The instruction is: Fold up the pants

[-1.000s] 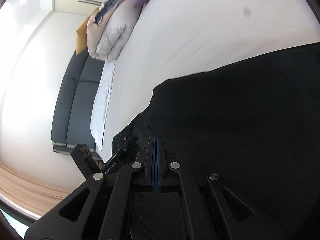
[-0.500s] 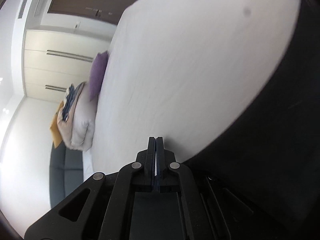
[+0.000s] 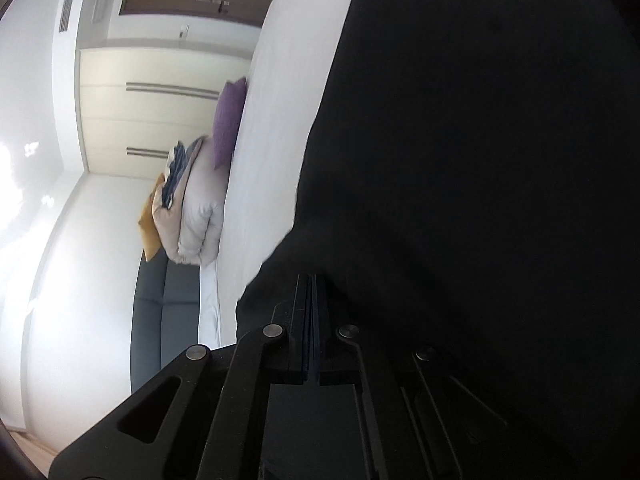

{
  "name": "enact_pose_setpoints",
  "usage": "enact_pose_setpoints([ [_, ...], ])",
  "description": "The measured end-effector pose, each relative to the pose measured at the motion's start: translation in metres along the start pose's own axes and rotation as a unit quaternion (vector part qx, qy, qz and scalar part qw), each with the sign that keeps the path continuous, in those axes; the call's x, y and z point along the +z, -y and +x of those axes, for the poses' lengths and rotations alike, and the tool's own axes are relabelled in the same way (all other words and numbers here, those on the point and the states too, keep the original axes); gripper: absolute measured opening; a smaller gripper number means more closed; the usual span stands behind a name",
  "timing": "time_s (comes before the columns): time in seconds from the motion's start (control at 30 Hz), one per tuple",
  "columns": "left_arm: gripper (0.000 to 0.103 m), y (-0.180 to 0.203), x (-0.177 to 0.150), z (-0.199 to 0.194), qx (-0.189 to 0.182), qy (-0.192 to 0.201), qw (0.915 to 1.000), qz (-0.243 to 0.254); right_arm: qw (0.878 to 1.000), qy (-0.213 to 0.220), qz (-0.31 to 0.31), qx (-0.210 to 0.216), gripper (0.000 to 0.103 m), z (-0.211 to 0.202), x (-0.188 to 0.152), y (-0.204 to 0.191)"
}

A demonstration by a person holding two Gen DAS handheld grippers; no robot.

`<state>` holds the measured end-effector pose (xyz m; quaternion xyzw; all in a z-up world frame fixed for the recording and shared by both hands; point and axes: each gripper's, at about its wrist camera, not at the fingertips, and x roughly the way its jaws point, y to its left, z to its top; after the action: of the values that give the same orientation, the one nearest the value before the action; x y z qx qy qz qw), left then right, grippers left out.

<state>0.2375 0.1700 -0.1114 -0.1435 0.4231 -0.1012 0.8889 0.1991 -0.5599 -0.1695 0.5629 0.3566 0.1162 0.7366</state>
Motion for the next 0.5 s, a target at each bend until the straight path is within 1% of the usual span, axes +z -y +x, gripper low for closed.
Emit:
enact_pose_setpoints([
  [0.07,0.005,0.0,0.0,0.0,0.0,0.001,1.0,0.0,0.999,0.045,0.009,-0.003,0.0,-0.048,0.03,0.022],
  [0.1,0.005,0.0,-0.001,0.0,0.001,0.001,1.0,0.0,0.997,0.07,0.006,-0.012,0.0,-0.067,0.041,0.028],
  [0.17,0.005,-0.001,-0.001,-0.001,0.001,0.002,1.0,0.0,0.993,0.111,0.001,-0.026,0.0,-0.093,0.052,0.035],
  [0.2,0.005,-0.001,-0.002,-0.001,0.001,0.002,1.0,0.001,0.99,0.135,0.0,-0.036,0.0,-0.11,0.058,0.039],
  [0.27,0.005,-0.002,-0.006,-0.005,-0.001,0.003,1.0,0.0,0.98,0.181,0.024,-0.079,0.0,-0.142,0.066,0.053],
  [0.3,0.005,-0.002,-0.005,-0.005,-0.002,0.003,1.0,-0.002,0.974,0.197,0.04,-0.099,0.006,-0.162,0.068,0.062],
  [0.37,0.005,-0.003,-0.003,-0.006,-0.004,0.004,1.0,-0.006,0.972,0.21,0.037,-0.099,0.007,-0.194,0.065,0.067],
  [0.4,0.005,-0.002,-0.003,-0.008,0.001,0.005,1.0,-0.004,0.971,0.211,0.02,-0.11,0.009,-0.206,0.06,0.062],
  [0.43,0.004,0.002,-0.002,-0.011,0.015,0.007,0.9999,0.0,0.971,0.207,-0.001,-0.123,0.012,-0.214,0.054,0.054],
  [0.47,0.005,0.008,-0.001,-0.016,0.03,0.011,0.9995,0.007,0.972,0.197,-0.025,-0.128,0.02,-0.22,0.045,0.044],
  [0.5,0.007,0.015,-0.001,-0.021,0.037,0.018,0.9991,0.013,0.974,0.187,-0.04,-0.124,0.037,-0.224,0.037,0.038],
])
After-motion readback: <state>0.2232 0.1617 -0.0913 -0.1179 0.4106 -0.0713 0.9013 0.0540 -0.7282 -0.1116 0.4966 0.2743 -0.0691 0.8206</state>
